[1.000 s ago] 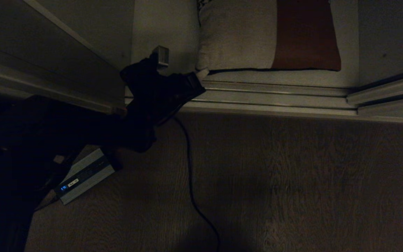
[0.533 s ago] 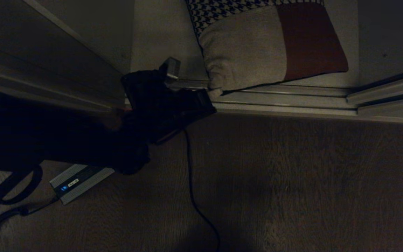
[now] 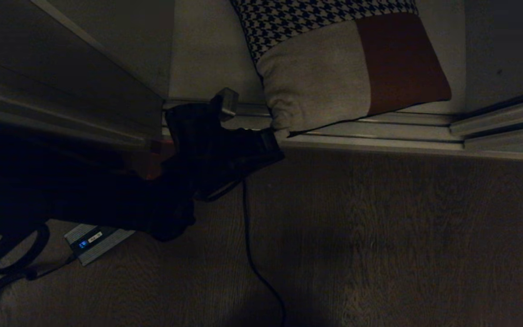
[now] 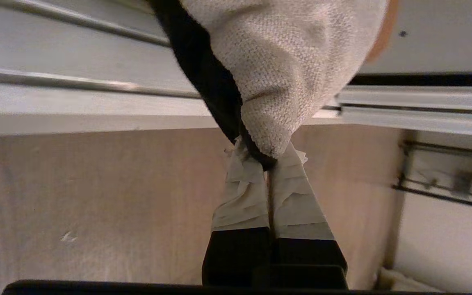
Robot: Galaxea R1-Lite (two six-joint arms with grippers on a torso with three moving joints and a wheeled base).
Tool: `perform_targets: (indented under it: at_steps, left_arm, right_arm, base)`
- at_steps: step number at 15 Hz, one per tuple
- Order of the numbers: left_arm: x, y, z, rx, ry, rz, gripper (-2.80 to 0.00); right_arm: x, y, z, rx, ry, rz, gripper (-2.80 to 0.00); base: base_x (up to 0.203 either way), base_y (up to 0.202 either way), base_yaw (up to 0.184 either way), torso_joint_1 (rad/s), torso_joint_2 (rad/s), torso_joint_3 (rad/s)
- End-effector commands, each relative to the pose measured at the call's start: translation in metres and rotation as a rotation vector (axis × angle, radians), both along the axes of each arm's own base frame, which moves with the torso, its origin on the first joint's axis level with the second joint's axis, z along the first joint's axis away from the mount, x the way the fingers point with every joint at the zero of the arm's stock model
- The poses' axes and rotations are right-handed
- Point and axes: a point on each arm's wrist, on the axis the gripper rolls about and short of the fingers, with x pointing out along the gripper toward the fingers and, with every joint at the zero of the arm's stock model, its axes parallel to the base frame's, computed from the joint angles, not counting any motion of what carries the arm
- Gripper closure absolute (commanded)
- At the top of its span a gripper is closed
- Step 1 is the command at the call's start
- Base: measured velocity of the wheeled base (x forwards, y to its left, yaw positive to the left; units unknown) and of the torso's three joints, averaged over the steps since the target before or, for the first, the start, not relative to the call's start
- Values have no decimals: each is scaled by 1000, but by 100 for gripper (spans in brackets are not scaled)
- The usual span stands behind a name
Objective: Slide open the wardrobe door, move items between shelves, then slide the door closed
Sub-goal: Place the pillow on the higher shelf
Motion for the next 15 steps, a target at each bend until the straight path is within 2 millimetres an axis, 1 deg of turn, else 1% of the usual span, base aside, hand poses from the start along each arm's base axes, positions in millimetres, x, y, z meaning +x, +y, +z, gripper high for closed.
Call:
perform_targets:
  at_steps: [1,3,7,12,15]
  left_arm:
    - [-3,3,0,-2,5,14,0]
    - [-3,7,-3,3,14,23,0]
    - [1,20,-7,-36,74,64,0]
    - [4,21,-5,-40,69,72,0]
    - [6,21,-7,-38,73,73,0]
  right_arm:
    - [0,0,-1,-4,1,0,0]
    - [0,0,-2,-4,12,2,0]
    - [0,0,-2,-3,15,1,0]
    - [0,0,-3,-52,26,0,0]
    - [-3,0,-3,-64,89,8,0]
  base:
    - [0,0,0,0,0,0]
    - [0,0,0,0,0,0]
    - [0,0,0,0,0,0]
    - [0,0,0,0,0,0]
    - [0,0,0,0,0,0]
